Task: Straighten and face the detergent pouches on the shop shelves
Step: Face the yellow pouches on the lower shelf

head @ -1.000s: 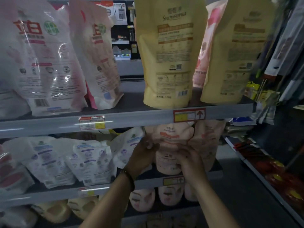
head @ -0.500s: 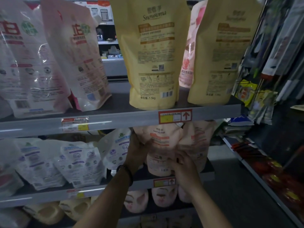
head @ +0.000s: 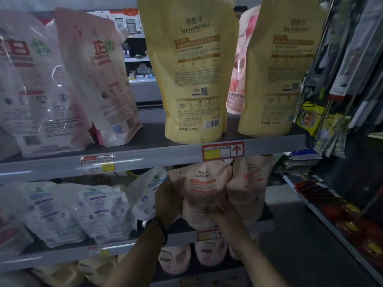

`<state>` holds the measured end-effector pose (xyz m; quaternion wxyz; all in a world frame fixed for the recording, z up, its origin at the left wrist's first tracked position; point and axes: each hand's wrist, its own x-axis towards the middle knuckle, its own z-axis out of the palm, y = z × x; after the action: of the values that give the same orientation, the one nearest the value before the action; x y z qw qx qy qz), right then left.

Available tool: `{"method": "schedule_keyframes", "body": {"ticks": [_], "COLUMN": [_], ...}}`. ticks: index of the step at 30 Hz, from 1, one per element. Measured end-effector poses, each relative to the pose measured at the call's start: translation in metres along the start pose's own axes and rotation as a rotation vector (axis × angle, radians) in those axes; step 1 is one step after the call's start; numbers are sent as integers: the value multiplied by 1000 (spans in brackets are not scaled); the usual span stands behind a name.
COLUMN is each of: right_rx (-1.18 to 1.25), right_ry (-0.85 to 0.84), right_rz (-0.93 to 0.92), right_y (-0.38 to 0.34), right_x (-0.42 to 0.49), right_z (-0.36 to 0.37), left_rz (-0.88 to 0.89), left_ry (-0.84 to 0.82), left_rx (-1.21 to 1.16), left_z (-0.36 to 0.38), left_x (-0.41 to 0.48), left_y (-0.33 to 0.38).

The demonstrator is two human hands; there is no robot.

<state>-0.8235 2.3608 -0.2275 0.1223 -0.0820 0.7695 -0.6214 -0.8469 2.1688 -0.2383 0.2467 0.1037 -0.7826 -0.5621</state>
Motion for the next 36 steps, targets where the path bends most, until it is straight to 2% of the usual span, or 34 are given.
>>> {"method": "schedule_keyframes", "body": {"ticks": [2, 4, 10, 16, 21, 28, 36], "right_rx": [-38, -56, 24, 133, 196, 162, 127], "right_ry": [-34, -51, -1, 24, 60, 122, 345], "right_rz": [-13, -26, -40, -13, -81, -197, -278], "right_y": [0, 2, 3, 15, 22, 18, 27], "right_x": [1, 2, 1, -6, -11, -29, -46], "right_z": [2, 3, 6, 6, 13, 35, 73], "left_rz": [-56, -74, 6, 113, 175, 313, 326], "left_ry": [-40, -55, 26, 81, 97, 113, 134], "left_rx": [-202, -246, -160, -189, -144, -40, 9], "left_z": [-1, -2, -5, -4, -6, -18, -43], "left_x": [-6, -8, -18, -39, -45, -53, -66], "left_y": [0, 0, 4, 5, 8, 39, 45]}}
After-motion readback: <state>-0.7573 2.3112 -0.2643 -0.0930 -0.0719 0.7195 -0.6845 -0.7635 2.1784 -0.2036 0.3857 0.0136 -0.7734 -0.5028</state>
